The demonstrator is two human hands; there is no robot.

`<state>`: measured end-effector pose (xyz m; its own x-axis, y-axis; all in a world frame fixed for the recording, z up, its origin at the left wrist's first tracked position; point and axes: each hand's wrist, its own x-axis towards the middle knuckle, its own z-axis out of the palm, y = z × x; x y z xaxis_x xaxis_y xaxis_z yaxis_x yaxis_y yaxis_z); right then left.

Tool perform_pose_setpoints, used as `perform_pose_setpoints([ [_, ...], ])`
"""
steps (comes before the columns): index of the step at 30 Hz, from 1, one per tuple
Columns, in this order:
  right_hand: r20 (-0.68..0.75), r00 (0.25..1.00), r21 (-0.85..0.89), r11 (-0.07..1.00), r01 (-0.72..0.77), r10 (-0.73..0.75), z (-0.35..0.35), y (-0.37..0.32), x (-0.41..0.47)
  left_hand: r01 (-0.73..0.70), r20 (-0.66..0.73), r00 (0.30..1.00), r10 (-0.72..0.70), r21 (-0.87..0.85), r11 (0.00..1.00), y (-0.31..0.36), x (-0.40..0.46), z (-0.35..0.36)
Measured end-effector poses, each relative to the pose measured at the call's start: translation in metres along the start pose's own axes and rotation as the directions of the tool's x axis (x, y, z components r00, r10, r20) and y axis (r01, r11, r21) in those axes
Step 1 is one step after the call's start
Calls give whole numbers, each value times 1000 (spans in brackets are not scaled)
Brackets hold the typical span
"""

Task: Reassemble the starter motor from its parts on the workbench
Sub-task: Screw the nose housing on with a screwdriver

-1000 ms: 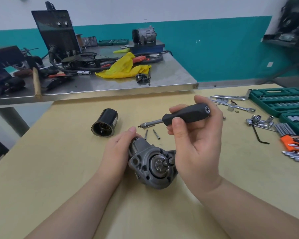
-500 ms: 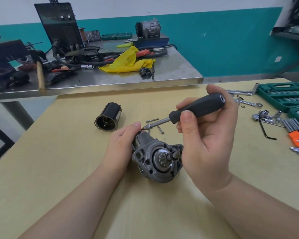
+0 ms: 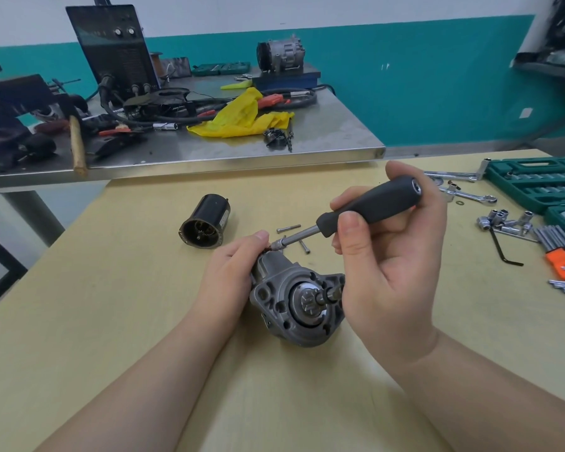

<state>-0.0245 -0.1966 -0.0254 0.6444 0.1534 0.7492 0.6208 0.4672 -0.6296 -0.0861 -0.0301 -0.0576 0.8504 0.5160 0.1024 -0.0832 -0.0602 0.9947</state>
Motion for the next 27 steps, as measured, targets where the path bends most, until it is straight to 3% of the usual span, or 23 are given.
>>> perform_pose_setpoints([
  [15, 34, 999, -15, 999, 30, -30, 4, -1, 4, 15, -23, 1000, -15, -1, 1000, -1, 1, 1],
  [21, 53, 992, -87, 989, 116, -112, 4, 3, 11, 8, -25, 1000, -7, 43, 999, -2, 1, 1],
  [27, 132, 982, 9, 991, 137, -137, 3, 5, 2, 128, -68, 989, -128, -5, 992, 2, 1, 3],
])
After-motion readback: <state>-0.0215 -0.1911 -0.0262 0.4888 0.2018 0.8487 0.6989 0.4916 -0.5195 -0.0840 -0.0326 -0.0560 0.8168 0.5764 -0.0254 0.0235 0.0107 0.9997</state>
